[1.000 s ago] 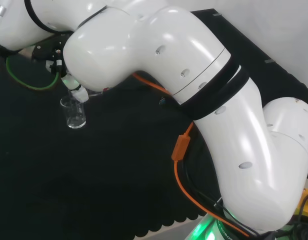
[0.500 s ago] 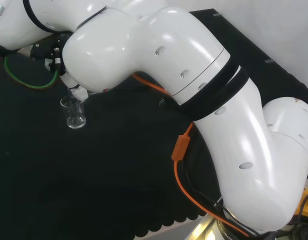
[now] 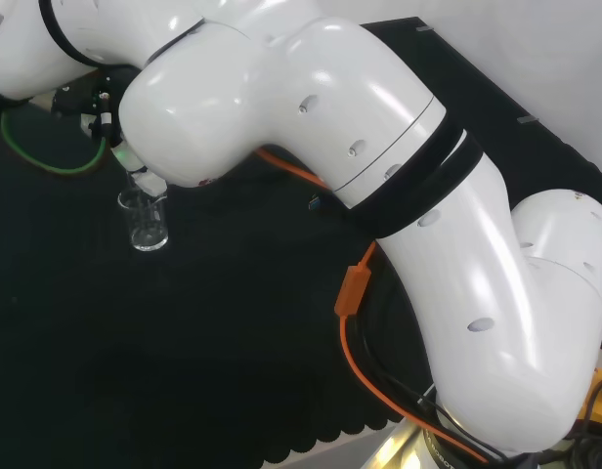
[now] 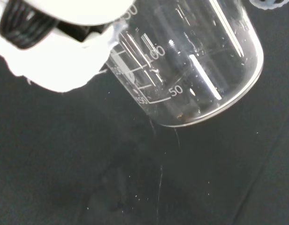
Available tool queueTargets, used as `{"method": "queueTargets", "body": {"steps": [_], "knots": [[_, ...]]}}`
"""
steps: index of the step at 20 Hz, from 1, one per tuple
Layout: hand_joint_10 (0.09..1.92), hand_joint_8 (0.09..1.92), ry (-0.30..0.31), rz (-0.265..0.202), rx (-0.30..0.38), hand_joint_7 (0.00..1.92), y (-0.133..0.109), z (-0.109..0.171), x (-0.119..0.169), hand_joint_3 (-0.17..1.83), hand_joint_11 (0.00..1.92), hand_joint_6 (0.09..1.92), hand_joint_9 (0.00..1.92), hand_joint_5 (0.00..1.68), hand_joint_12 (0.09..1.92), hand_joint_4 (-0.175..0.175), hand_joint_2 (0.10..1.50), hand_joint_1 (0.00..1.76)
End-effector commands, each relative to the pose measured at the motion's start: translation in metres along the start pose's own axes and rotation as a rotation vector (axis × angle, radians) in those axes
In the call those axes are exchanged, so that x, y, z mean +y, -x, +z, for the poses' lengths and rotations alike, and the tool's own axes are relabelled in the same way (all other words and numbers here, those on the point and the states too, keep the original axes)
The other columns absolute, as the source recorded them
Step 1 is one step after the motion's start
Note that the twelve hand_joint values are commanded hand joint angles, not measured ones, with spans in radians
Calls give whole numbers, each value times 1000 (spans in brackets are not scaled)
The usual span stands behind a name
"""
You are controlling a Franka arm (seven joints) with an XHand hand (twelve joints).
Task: Pour the water from the handheld beaker into the one on the table.
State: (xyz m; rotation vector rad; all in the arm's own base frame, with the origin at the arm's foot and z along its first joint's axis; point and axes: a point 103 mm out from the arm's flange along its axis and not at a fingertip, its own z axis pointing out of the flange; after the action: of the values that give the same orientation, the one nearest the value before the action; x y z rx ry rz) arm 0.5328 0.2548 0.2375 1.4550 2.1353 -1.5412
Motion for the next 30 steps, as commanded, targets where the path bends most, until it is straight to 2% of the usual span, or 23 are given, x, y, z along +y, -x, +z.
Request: {"method": "queueTargets", "body": {"steps": [1, 30], "knots": [[87, 87, -3, -7, -2, 1685, -2, 1, -1, 768, 1376, 690, 1644, 1294, 770, 49, 595, 1167], [87, 87, -37, -6, -17, 1685, -2, 3, -5, 769, 1378, 691, 1645, 1293, 767, 52, 595, 1166]]}}
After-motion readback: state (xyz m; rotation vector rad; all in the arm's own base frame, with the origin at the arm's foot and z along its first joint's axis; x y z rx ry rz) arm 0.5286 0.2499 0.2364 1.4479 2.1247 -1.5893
